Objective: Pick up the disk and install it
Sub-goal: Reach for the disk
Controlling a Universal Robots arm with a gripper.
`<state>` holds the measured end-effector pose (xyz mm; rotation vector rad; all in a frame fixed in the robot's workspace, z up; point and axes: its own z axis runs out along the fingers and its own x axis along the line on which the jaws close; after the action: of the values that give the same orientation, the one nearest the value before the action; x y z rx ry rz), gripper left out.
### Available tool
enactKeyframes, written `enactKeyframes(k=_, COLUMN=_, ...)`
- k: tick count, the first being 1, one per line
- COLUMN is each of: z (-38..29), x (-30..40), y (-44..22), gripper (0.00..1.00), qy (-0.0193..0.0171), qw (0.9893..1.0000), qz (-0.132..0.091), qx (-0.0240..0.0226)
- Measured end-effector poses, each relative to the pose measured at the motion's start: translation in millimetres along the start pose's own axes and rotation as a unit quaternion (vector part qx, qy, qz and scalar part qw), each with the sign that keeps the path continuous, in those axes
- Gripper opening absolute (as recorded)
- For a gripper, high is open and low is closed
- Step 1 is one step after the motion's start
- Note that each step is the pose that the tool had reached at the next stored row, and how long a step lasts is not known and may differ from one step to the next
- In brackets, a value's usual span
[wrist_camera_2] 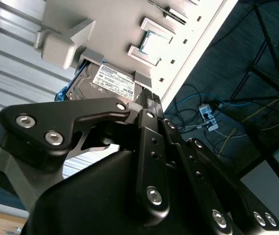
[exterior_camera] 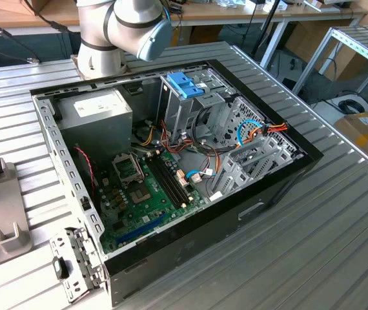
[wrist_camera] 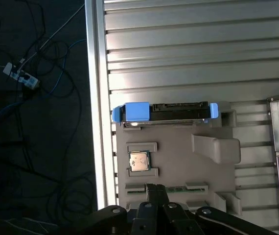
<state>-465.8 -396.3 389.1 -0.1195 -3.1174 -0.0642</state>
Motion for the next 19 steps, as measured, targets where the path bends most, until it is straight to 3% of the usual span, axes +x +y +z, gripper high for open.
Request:
enactKeyframes(k=9, z=1.4, x=-5.0, y=4.5, gripper=0.1, qy=0.0, qw=1.0, qz=0.0, qx=0.0002)
enactKeyframes(k=19, z=1.5, x=-5.4, y=4.7, gripper=0.1, qy=0.0, qw=1.0, qz=0.0, qx=0.0002)
